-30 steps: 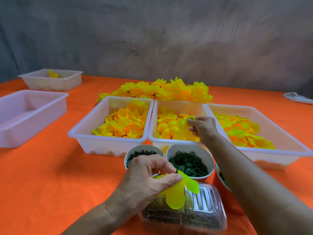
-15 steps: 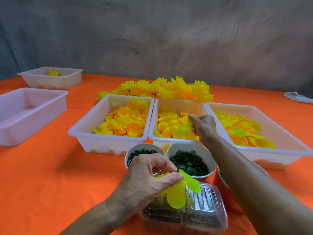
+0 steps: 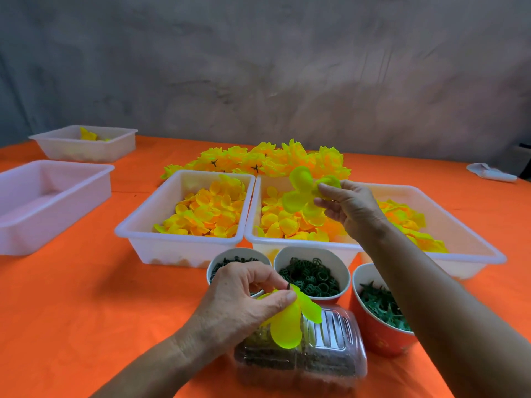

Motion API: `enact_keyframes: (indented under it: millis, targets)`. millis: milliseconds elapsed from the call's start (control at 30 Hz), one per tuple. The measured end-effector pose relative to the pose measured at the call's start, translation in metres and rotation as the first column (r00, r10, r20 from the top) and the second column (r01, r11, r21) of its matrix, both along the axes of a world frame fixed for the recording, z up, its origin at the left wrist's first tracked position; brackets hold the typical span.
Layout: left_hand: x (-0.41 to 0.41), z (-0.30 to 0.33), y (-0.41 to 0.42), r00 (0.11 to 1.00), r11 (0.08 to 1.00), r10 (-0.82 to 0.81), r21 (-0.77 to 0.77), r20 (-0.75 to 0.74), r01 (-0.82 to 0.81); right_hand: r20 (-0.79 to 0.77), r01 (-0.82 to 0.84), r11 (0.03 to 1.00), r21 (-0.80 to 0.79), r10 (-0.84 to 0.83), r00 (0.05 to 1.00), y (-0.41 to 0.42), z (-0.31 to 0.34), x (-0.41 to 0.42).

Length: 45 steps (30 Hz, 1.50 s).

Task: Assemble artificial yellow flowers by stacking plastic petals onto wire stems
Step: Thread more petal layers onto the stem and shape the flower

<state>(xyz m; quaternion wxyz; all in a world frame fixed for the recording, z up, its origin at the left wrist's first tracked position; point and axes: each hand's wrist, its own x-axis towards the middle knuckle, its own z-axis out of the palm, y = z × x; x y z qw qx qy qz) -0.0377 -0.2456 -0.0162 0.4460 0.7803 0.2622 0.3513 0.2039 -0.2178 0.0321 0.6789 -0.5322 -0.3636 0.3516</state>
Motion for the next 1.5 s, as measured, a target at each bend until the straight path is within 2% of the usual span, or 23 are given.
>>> enact_keyframes:
  millis: [233, 400, 567, 700, 833, 1233, 1500]
  targets:
    - [0.001, 0.005, -0.003, 0.998, 0.999, 0.033, -0.003, -0.045, -0.033, 0.165, 0.0, 0.999, -0.053, 0.009, 0.986, -0.024, 0.013, -0.007]
    - [-0.001, 0.009, -0.005, 0.997, 0.999, 0.042, 0.02, -0.064, -0.04, 0.212, 0.0, 0.998, -0.065, 0.014, 0.977, -0.041, 0.02, -0.013]
    - [-0.008, 0.016, -0.001, 0.999, 0.984, -0.024, -0.175, -0.034, 0.018, 0.251, -0.031, 0.997, -0.073, 0.048, 0.967, -0.062, 0.028, -0.02]
    - [-0.013, 0.028, 0.006, 0.996, 0.975, 0.005, -0.221, 0.084, 0.014, 0.255, -0.098, 0.993, -0.062, 0.111, 0.961, -0.074, 0.032, -0.026]
    - [-0.013, 0.04, 0.012, 0.984, 0.98, 0.09, -0.191, 0.154, -0.059, 0.235, -0.152, 0.987, -0.057, 0.161, 0.959, -0.082, 0.028, -0.033]
    - [0.01, 0.053, 0.009, 0.981, 0.961, 0.132, -0.261, 0.141, -0.092, 0.209, -0.16, 0.984, -0.077, 0.173, 0.963, -0.08, 0.018, -0.047]
    - [0.021, 0.064, 0.015, 0.987, 0.877, 0.092, -0.48, 0.129, -0.019, 0.217, -0.198, 0.978, -0.064, 0.208, 0.954, -0.086, 0.025, -0.059]
